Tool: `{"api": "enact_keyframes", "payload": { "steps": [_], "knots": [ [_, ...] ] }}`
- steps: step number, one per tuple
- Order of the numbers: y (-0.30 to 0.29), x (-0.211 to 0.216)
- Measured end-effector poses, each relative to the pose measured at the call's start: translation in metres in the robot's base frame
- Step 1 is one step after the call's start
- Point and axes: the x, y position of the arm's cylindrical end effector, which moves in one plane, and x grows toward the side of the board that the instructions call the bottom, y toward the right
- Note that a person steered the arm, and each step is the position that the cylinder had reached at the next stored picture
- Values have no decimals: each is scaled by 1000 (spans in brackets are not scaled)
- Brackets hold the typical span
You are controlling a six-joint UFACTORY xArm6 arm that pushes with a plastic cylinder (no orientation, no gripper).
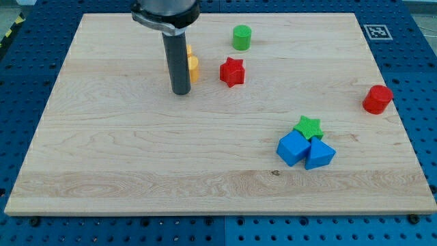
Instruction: Push red star into yellow heart
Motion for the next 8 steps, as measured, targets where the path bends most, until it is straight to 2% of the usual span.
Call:
{"api": "enact_keyframes", "payload": {
  "steps": [2,3,5,7,8],
  "knots": [
    [89,4],
    [127,21],
    [126,-34],
    [54,-35],
    [69,-35]
  ]
}}
